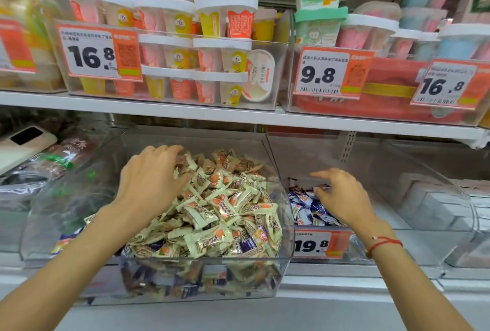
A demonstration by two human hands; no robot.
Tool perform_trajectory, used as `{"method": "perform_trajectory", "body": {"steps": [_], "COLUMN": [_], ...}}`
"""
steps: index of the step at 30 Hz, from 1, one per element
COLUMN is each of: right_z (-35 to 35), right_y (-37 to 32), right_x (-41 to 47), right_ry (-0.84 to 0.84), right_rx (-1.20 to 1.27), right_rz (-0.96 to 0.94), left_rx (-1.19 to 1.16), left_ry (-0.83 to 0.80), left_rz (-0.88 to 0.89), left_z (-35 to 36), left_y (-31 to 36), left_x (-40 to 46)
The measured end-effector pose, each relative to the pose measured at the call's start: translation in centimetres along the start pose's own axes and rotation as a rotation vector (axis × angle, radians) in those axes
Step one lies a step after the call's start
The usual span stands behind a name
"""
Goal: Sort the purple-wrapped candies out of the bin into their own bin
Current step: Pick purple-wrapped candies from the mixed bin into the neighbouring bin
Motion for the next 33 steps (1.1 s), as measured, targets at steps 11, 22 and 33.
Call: {"method": "perform_trajectory", "body": {"steps": [11, 22, 33], "right_z": [-3.5, -1.9, -3.0], "right_y": [-11.2, -12.1, -3.6], "right_x": [-5.6, -5.5, -1.7], "right_ry": [-0.389, -0.277, 0.273], "right_rx": [0.193, 0.075, 0.241], "right_rz": [-0.544, -0.594, -0.085], "left_rx": [-0.186, 0.04, 0.078], "left_ry": [-0.603, -0.236, -0.161], "left_rz": [0.68, 0.311, 0.039], "left_z": [3.3, 4.2, 2.9], "left_y": [4.9, -0.6, -3.7], "left_x": [-3.5, 0.4, -0.2]}}
Point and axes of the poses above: each hand's wrist, its own x-axis towards the middle knuckle, its own z-axis out of the palm, y = z × x, the point moved 4 cm from there along x, towards the middle knuckle, and after that the axes turned 1 degree about y, right-handed, at the moved point
